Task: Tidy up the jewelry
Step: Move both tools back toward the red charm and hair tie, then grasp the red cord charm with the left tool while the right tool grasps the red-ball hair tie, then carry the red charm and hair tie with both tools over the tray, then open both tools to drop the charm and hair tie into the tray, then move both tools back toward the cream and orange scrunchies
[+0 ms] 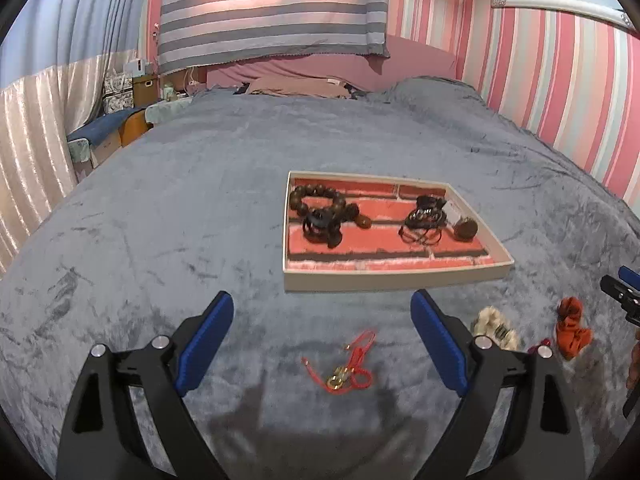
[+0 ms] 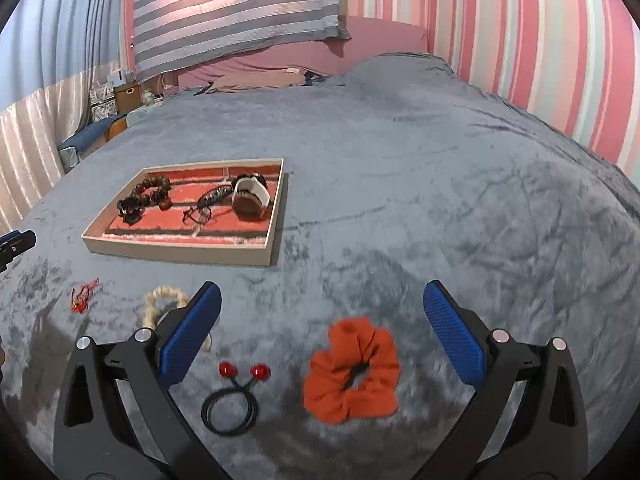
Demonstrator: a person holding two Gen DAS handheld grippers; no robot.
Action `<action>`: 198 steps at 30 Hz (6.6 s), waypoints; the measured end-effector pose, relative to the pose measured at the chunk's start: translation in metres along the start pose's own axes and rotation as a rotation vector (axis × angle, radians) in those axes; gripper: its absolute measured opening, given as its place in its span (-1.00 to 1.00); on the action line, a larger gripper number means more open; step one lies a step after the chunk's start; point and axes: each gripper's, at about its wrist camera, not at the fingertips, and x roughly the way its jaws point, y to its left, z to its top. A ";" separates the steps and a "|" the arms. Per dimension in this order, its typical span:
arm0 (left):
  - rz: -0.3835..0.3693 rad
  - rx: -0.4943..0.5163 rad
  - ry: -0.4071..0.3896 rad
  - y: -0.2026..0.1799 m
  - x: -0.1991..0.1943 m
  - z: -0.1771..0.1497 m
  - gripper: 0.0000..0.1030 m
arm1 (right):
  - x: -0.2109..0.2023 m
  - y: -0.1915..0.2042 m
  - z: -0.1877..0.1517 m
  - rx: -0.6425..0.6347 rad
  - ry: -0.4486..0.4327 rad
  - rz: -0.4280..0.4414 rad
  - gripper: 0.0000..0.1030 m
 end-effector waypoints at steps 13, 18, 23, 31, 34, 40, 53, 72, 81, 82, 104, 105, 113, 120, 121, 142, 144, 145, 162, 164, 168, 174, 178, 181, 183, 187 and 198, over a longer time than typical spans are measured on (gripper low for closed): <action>-0.007 0.008 0.078 -0.007 0.031 -0.042 0.72 | 0.013 0.024 -0.063 0.013 0.099 0.060 0.58; -0.002 0.011 0.095 -0.008 0.042 -0.048 0.72 | 0.026 0.030 -0.081 -0.002 0.156 0.056 0.38; -0.016 0.010 0.129 -0.008 0.056 -0.056 0.72 | 0.036 0.032 -0.092 -0.012 0.188 0.042 0.25; -0.032 0.022 0.174 -0.011 0.078 -0.060 0.67 | 0.045 0.035 -0.097 -0.024 0.212 0.038 0.14; -0.046 0.009 0.197 -0.008 0.085 -0.060 0.40 | 0.047 0.036 -0.098 -0.025 0.221 0.045 0.07; -0.041 0.017 0.198 -0.009 0.088 -0.060 0.04 | 0.051 0.039 -0.098 -0.028 0.225 0.059 -0.21; -0.017 -0.016 0.190 0.002 0.088 -0.059 -0.53 | 0.056 0.043 -0.092 -0.013 0.205 0.103 -0.91; -0.016 -0.011 0.161 0.007 0.077 -0.057 -0.82 | 0.037 0.044 -0.079 -0.009 0.095 0.120 -0.92; -0.025 0.001 0.093 0.003 0.060 -0.033 -0.82 | 0.032 0.046 -0.044 -0.015 0.029 0.125 -0.92; -0.026 0.002 0.084 0.002 0.059 -0.027 -0.82 | 0.032 0.048 -0.036 -0.016 0.018 0.126 -0.92; -0.030 0.071 0.055 -0.039 0.141 0.055 -0.82 | 0.153 0.113 0.070 -0.060 0.040 0.169 -0.92; -0.027 0.073 0.067 -0.040 0.150 0.054 -0.82 | 0.161 0.113 0.070 -0.061 0.049 0.166 -0.92; -0.017 0.055 0.132 -0.038 0.193 0.051 -0.82 | 0.200 0.120 0.070 -0.072 0.119 0.166 -0.92; -0.004 0.050 0.163 -0.031 0.205 0.046 -0.81 | 0.209 0.127 0.063 -0.089 0.144 0.164 -0.92; -0.003 0.049 0.165 -0.031 0.205 0.046 -0.80 | 0.210 0.127 0.063 -0.089 0.148 0.162 -0.92; -0.018 0.063 0.029 -0.051 0.116 0.054 0.35 | 0.143 0.090 0.080 -0.070 0.049 0.165 0.39; -0.015 0.067 0.009 -0.057 0.098 0.052 0.43 | 0.123 0.082 0.078 -0.072 0.022 0.154 0.65; -0.016 0.072 0.002 -0.062 0.089 0.051 0.50 | 0.117 0.079 0.077 -0.071 0.014 0.149 0.71; -0.030 0.051 -0.024 -0.117 0.002 -0.013 0.77 | 0.015 -0.018 0.010 -0.015 -0.029 0.057 0.92; -0.032 0.046 -0.011 -0.121 0.002 -0.022 0.77 | 0.013 -0.028 0.000 -0.018 -0.028 0.047 0.92; -0.026 0.037 0.018 -0.129 0.010 -0.036 0.77 | 0.015 -0.039 -0.016 -0.052 -0.009 0.025 0.92; 0.000 0.050 0.050 -0.143 0.030 -0.043 0.77 | 0.023 -0.050 -0.035 -0.095 -0.007 -0.006 0.89; 0.008 0.064 0.048 -0.151 0.037 -0.040 0.77 | 0.028 -0.065 -0.041 -0.064 0.004 -0.001 0.84; 0.013 0.087 0.051 -0.160 0.045 -0.038 0.77 | 0.038 -0.081 -0.047 -0.015 0.033 0.015 0.73; 0.018 0.102 0.055 -0.164 0.052 -0.038 0.77 | 0.047 -0.087 -0.051 0.004 0.062 0.021 0.60; 0.017 0.106 0.072 -0.165 0.066 -0.041 0.76 | 0.060 -0.093 -0.058 0.026 0.108 0.035 0.54; 0.009 0.106 0.116 -0.162 0.095 -0.046 0.55 | 0.080 -0.086 -0.068 0.023 0.178 0.082 0.17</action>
